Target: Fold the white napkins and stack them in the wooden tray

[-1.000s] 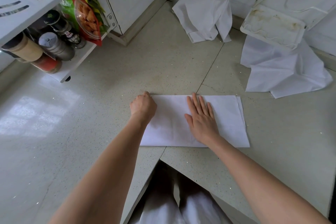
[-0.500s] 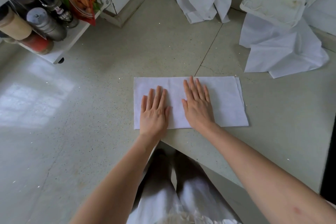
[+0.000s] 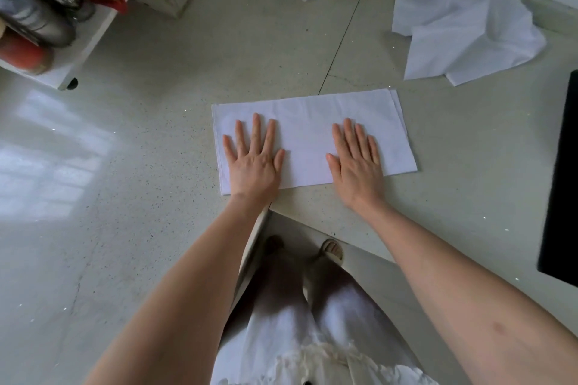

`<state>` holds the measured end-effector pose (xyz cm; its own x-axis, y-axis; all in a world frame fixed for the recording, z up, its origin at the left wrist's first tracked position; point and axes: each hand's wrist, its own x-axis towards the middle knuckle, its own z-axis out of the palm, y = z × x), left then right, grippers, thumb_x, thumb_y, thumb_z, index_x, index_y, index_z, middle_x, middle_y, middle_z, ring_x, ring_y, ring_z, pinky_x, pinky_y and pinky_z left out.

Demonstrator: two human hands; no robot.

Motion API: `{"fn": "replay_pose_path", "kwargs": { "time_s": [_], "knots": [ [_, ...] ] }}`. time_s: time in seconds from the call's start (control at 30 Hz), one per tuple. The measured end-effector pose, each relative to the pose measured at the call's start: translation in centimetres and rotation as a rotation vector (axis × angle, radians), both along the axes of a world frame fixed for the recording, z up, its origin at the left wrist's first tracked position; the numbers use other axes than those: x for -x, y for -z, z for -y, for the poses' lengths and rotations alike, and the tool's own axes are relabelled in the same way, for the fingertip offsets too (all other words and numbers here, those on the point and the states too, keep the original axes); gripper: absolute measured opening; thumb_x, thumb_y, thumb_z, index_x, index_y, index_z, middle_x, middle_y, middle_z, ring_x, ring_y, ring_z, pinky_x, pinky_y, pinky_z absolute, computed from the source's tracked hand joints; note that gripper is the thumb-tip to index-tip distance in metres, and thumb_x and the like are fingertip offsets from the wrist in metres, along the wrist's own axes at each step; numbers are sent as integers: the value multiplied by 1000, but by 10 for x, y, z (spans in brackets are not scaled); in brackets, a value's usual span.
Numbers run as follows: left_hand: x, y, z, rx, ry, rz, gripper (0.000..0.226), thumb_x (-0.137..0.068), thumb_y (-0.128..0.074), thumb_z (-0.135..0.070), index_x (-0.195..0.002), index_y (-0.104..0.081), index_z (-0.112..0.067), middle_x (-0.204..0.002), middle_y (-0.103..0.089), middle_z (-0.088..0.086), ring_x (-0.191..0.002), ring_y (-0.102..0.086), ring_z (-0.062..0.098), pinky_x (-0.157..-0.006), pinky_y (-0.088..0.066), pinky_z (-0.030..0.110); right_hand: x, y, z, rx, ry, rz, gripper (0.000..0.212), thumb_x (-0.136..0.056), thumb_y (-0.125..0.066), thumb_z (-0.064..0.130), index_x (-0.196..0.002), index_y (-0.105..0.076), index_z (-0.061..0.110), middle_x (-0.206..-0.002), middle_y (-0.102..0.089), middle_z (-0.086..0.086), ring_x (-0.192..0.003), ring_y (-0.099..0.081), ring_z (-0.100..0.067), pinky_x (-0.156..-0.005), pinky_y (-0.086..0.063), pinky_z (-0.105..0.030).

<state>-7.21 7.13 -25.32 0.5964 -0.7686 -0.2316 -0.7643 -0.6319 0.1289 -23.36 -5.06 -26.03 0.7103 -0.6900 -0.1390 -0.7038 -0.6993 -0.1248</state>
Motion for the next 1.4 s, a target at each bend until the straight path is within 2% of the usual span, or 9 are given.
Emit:
{"fn": "replay_pose_path", "kwargs": {
  "time_s": [0.33, 0.47, 0.57, 0.67, 0.77, 1.03, 1.2, 1.3, 1.4],
  "knots": [
    [6, -14, 7, -115, 30, 22, 67, -92, 1, -61, -150, 16, -31, -160, 15, 4, -145, 14, 37, -116, 1, 59, 38, -14, 7, -106, 468, 14, 68, -102, -21, 42, -150, 4, 2, -158, 8, -16, -147, 7, -25, -120, 4, -38],
    [-9, -26, 9, -107, 105, 142, 63, -96, -14, -58, -153, -7, -31, -155, -15, 5, -138, -21, 36, -105, -26, 51, 6, -32, -22, -175, -132, 142, 68, -101, -38, 35, -151, -4, 3, -156, 11, -9, -147, 7, -21, -120, 2, -35],
    [-34, -35, 18, -34, 147, 83, 53, -98, -38, -45, -148, -29, -28, -145, -32, 3, -126, -36, 32, -98, -36, 45, -13, -30, -44, -161, -453, 148, 52, -92, -47, 22, -140, -43, 2, -150, -36, -12, -140, -33, -23, -116, -28, -35],
    [-59, -40, 24, 42, 76, -12, 50, -95, -52, -34, -142, -41, -21, -142, -36, 5, -127, -35, 29, -100, -35, 43, -32, -27, -54, 30, -592, 274, 36, -76, -65, 14, -110, -68, 4, -111, -67, -7, -103, -64, -22, -85, -52, -30],
    [-78, -41, 25, 112, -74, -71, 46, -94, -57, -30, -136, -47, -16, -137, -41, 7, -124, -38, 30, -99, -36, 42, -54, -29, -62, 156, -634, 259, 35, -61, -81, 10, -94, -70, 7, -86, -65, -4, -75, -61, -20, -60, -50, -28],
    [-101, -39, 22, 140, -144, -180, 17, -94, -57, -27, -98, -59, -11, -94, -60, 7, -84, -51, 26, -66, -35, 30, -86, -33, -84, 267, -681, 117, 17, -71, -52, 5, -72, -68, 11, -82, -65, -4, -68, -58, -17, -62, -47, -26],
    [-100, -51, 6, 8, -170, -312, 10, -89, -61, -17, -89, -53, -12, -96, -63, 14, -81, -55, 28, -63, -40, 30, -72, -38, -66, -89, -612, 104, 25, -71, -63, -3, -91, -72, 8, -95, -72, -8, -86, -70, -24, -61, -58, -36],
    [-81, -62, -9, -82, -134, -458, 37, -86, -63, -7, -119, -47, -9, -103, -60, 15, -84, -57, 28, -68, -49, 38, -40, -52, -45, -458, -455, 112, 31, -90, -54, 4, -113, -70, 15, -114, -69, 0, -102, -65, -15, -89, -52, -35],
    [-48, -79, -12, -178, 77, -638, 65, -89, -56, -4, -146, -29, -21, -107, -61, 15, -80, -61, 23, -63, -50, 27, 0, -69, -22, -779, -226, 100, 20, -94, -56, 14, -93, -76, 18, -68, -64, 10, -61, -51, 1, -65, -42, -22]
  ]
}}
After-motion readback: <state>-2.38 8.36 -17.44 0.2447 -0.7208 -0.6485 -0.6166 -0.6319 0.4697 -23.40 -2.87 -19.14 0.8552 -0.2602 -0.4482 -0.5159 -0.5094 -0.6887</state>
